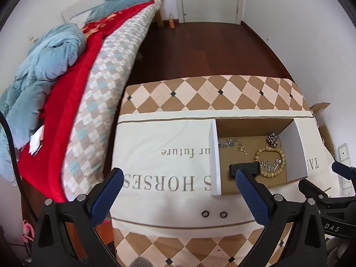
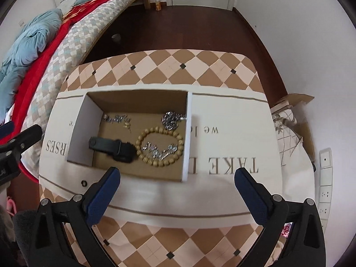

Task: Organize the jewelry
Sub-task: 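Open both tools over the box to release the chain and earring, then lift both open tools away from the box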

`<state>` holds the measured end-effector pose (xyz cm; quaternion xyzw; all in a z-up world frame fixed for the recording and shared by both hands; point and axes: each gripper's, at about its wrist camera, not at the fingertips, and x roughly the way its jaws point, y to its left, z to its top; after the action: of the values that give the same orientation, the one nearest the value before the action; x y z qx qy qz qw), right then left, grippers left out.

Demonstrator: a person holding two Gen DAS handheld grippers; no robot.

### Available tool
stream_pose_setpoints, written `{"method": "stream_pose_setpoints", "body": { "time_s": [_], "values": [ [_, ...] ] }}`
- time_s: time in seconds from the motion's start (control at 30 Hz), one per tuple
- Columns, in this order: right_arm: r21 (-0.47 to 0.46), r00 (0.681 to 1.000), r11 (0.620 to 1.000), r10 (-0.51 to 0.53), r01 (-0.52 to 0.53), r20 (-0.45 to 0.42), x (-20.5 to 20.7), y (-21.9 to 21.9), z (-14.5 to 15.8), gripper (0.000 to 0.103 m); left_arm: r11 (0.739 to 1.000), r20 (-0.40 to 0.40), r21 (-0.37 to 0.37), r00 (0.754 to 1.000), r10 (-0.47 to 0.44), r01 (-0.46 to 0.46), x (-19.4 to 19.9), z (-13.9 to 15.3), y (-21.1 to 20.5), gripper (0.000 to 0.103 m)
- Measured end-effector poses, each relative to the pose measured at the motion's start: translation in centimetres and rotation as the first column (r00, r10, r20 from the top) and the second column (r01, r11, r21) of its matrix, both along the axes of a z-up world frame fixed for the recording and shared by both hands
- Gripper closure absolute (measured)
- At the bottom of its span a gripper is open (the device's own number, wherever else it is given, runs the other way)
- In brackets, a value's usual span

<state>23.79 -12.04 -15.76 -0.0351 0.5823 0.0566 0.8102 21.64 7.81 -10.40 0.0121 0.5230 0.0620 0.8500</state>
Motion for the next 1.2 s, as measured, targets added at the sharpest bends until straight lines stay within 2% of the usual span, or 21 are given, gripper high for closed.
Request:
{"method": "stream_pose_setpoints", "body": {
  "time_s": [0.13, 0.33, 0.57, 0.87, 1.03, 1.2],
  "values": [
    [-0.005, 0.999, 1.0, 0.001, -0.001, 0.034, -1.9, 0.5, 1.1, 0.0, 1.0, 0.045, -0.003, 0.999, 0.016, -0.016, -2.1, 1.3, 0.1, 0.0],
    [-0.003, 0.992, 1.0, -0.005, 0.005, 0.123, -4.7, 0.9, 4.4, 0.0, 0.999, 0.123, -0.014, 0.992, 0.031, -0.03, -5.6, 3.7, 0.3, 0.0],
    [-0.019, 0.973, 1.0, -0.017, 0.022, 0.229, -8.3, 0.8, 8.5, 0.0, 0.999, 0.203, -0.005, 0.979, 0.034, -0.034, -9.2, 6.6, 0.2, 0.0],
    [0.009, 0.947, 0.998, -0.066, 0.067, 0.315, -12.2, -0.5, 12.6, 0.0, 1.0, 0.282, -0.009, 0.959, 0.02, -0.018, -12.9, 10.0, -0.4, 0.0],
    [0.02, 0.944, 0.998, -0.064, 0.061, 0.324, -13.3, -0.4, 13.2, 0.0, 1.0, 0.296, -0.019, 0.955, 0.022, -0.017, -13.5, 10.5, -0.6, 0.0],
    [0.037, 0.957, 0.999, -0.046, 0.037, 0.286, -12.9, 0.2, 11.2, 0.0, 0.998, 0.269, -0.006, 0.961, 0.062, -0.063, -12.8, 8.7, 0.3, 0.0]
  ]
}}
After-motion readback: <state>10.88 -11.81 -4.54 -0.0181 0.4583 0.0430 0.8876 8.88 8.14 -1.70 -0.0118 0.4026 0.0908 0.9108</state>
